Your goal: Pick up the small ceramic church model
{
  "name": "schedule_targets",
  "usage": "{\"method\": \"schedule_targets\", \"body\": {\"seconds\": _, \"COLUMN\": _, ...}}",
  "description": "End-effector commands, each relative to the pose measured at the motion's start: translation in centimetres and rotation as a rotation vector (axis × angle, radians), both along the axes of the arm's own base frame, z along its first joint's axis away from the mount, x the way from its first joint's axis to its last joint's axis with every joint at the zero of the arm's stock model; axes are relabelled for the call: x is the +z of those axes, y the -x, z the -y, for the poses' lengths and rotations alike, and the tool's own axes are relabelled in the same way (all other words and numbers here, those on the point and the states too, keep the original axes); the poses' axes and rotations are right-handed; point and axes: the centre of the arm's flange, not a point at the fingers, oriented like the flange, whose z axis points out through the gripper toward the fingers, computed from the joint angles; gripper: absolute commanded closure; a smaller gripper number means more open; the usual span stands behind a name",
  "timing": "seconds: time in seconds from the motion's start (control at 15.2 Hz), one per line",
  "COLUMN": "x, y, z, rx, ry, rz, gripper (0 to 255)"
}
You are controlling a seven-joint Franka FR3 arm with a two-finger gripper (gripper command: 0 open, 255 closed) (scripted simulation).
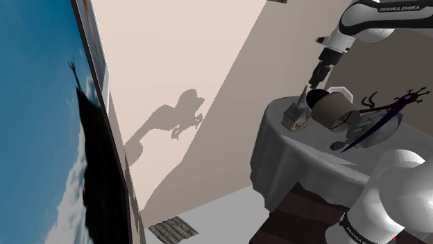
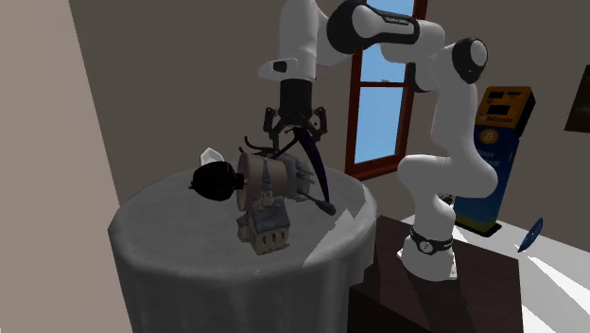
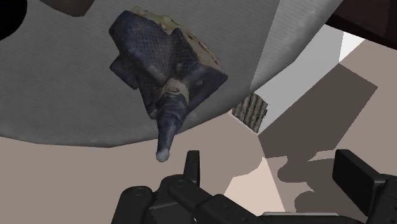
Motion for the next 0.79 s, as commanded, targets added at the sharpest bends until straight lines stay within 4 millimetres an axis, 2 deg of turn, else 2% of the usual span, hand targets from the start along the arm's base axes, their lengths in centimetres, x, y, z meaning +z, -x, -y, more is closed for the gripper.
{"method": "schedule_targets", "body": {"seconds": 0.0, "x": -0.2, "y": -1.2, "z": 2.5, "rx": 0.047, "ry": -0.012, "rz": 0.021, "gripper": 0}}
{"method": "schedule_targets", "body": {"seconds": 0.2, "x": -0.6, "y": -3.4, "z": 6.2, "rx": 0.109, "ry": -0.035, "rz": 0.051, "gripper": 0}}
{"method": "schedule_targets", "body": {"seconds": 0.26, "x": -0.7, "y": -3.8, "z": 6.8, "rx": 0.12, "ry": -0.038, "rz": 0.056, "gripper": 0}}
{"method": "schedule_targets", "body": {"seconds": 0.73, "x": -4.4, "y": -3.8, "z": 6.8, "rx": 0.12, "ry": -0.039, "rz": 0.056, "gripper": 0}}
